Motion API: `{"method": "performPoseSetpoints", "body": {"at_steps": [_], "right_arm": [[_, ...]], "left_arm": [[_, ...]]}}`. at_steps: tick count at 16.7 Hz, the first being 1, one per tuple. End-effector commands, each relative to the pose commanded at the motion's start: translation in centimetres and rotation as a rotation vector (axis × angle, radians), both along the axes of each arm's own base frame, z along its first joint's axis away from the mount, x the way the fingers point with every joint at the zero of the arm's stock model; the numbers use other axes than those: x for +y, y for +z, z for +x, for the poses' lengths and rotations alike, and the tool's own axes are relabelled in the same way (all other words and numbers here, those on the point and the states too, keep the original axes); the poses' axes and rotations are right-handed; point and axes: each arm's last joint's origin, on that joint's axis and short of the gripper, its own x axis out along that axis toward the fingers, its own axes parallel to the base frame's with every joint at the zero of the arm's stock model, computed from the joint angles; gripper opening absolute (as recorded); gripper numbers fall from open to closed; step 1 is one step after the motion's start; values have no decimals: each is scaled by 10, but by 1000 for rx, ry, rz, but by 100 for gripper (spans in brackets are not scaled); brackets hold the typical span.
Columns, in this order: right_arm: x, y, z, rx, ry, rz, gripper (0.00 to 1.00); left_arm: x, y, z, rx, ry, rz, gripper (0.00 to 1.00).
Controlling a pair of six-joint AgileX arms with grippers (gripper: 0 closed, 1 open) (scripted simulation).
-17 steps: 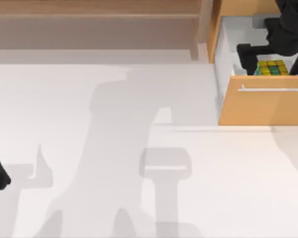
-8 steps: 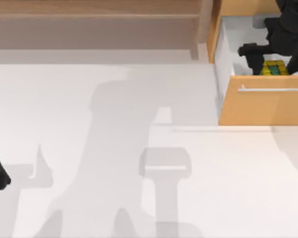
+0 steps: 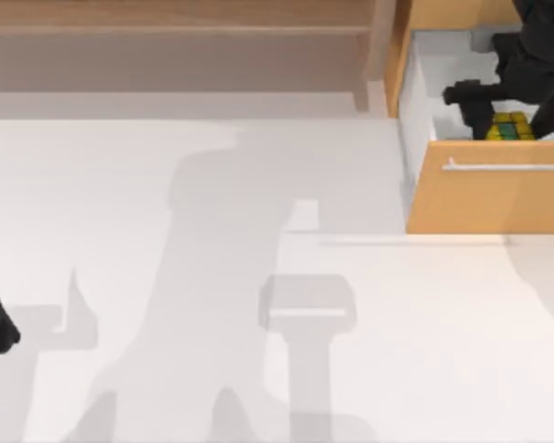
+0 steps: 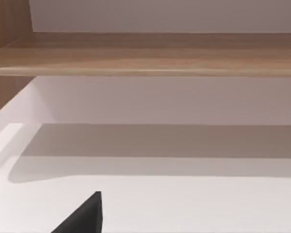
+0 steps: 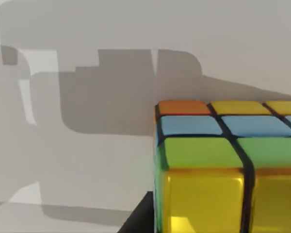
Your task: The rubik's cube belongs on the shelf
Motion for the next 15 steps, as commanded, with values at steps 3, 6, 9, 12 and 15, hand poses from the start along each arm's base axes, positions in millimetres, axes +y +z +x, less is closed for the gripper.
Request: {"method": "performPoseSetpoints", "body": {"at_steps": [3,6,9,12,15], "right_arm": [[0,0,0,0,0,0,0],[0,0,0,0,0,0,0],[1,0,0,0,2,1,0],[-4,-1,-3,-3,53,18,0],[-11,-2,-8,-5,165,68,0]], "left_arm": [[0,0,0,0,0,0,100],[0,0,0,0,0,0,100],[0,0,0,0,0,0,100],[0,0,0,0,0,0,100],[0,0,0,0,0,0,100]]}}
